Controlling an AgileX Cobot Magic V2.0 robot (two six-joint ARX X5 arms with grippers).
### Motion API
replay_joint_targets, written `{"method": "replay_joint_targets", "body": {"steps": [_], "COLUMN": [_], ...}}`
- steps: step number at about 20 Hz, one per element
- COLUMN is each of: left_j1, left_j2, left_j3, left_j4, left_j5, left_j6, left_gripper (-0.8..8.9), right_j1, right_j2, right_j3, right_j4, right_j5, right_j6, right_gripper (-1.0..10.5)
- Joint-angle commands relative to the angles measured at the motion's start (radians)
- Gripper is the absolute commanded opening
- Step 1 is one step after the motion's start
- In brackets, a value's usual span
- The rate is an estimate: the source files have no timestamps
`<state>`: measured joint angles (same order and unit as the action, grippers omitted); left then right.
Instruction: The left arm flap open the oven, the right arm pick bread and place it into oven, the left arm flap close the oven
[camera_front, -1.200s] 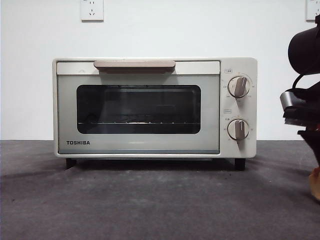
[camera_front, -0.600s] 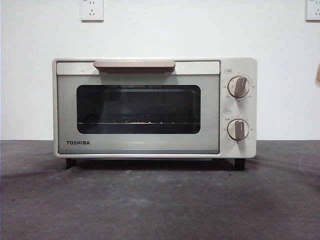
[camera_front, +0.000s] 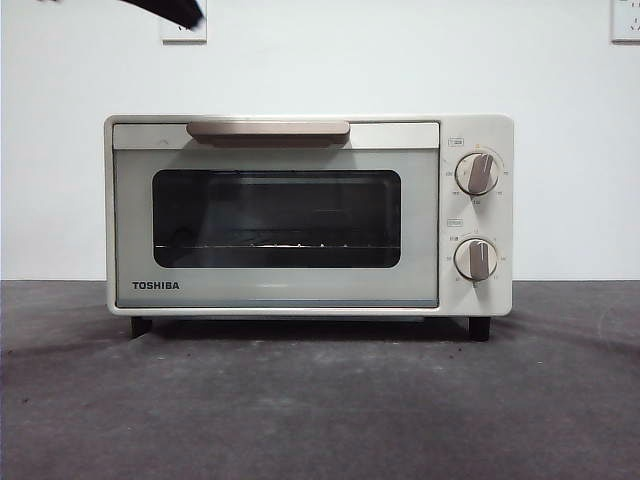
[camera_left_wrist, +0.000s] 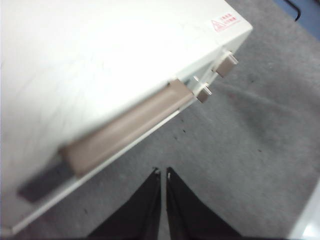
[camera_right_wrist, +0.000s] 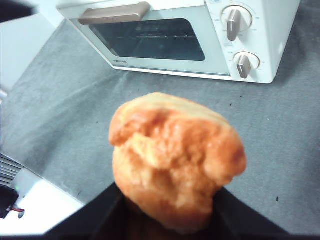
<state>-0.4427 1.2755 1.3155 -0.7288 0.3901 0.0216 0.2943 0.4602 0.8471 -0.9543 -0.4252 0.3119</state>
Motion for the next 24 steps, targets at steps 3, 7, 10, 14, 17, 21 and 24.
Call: {"method": "replay_joint_targets", "body": {"steps": [3,7,10,14,17,21,24], "left_j1": [-0.021,-0.025,-0.025,-0.024,-0.024,-0.024,-0.024], "left_j2": [0.124,0.179,0.202,0.217,0.226,0.238,0.253], "left_j3": [0.085,0.094,0.094,0.094,0.094,0.094,0.094], "left_j4": [0.024,0.064,0.104,0.137,0.135,0.135,0.129], "left_j5": [-0.014,-0.030,-0.032,-0.032,-0.032,-0.031,-0.031], "left_j6": [0.107,0.137,0.153,0.153,0.153,0.158,0.158], "left_gripper": [0.18,0.18,0.18,0.17,0.17,0.17,0.17], "right_j1": [0.005,0.005,0.005,0.005,0.005,0.005,0.005], "right_j2": [0.002,0.002,0.002,0.002,0.002,0.002,0.002], "right_j3": [0.015,0.015,0.015,0.015,0.015,0.015,0.015], "right_j4": [0.013,0.013,0.013,0.012,0.013,0.012,0.013], "right_j5": [-0.005,-0.005,-0.005,-0.005,-0.004,-0.004,-0.004], "right_j6": [0.016,0.016,0.016,0.016,0.016,0.016,0.016], "right_gripper": [1.6,1.6,1.6,1.6,1.6,1.6,1.6]}}
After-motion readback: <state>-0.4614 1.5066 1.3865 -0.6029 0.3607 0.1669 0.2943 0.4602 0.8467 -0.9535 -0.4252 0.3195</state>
